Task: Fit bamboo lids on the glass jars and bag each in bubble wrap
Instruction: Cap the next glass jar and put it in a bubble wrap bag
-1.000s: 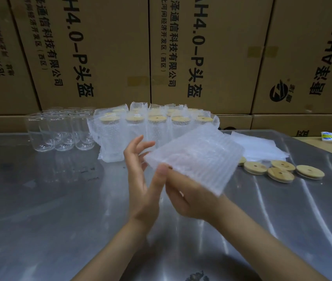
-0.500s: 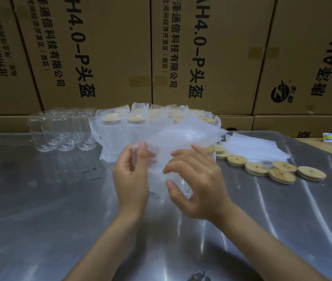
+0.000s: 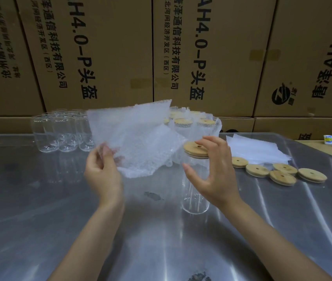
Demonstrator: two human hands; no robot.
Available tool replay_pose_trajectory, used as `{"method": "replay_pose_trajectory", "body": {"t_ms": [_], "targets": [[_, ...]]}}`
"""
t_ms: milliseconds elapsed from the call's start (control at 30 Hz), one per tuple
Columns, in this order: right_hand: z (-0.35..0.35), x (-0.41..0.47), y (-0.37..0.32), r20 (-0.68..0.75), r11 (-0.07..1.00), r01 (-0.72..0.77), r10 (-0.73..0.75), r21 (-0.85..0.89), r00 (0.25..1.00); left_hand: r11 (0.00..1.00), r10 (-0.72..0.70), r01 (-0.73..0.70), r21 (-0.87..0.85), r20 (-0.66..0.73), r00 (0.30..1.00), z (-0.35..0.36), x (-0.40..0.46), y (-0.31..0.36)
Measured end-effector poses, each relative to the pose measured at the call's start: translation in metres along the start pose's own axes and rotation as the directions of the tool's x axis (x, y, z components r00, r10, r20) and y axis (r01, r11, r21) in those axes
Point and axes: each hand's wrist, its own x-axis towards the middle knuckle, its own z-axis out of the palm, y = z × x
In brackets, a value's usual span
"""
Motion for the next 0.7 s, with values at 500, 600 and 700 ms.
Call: {"method": "replay_pose_trajectory", "body": {"t_ms": [500, 600, 700], "targets": [[0.003, -0.005, 0.037, -0.192, 0.882, -0.401, 0.451, 0.249, 0.872, 0.349, -0.336, -0.804, 0.481, 0.865, 0.372, -0.012, -0.04, -0.029], [0.001, -0.006, 0.048, -0.226, 0.824, -0.459, 0.542, 0.332, 0.809, 0.369, -0.328, -0.764, 0.529, 0.843, 0.425, -0.012, -0.037, -0.031], [0.0, -0.006, 0.056, -0.244, 0.761, -0.499, 0.621, 0.414, 0.745, 0.334, -0.334, -0.747, 0.576, 0.813, 0.477, -0.011, -0.038, -0.028]]}}
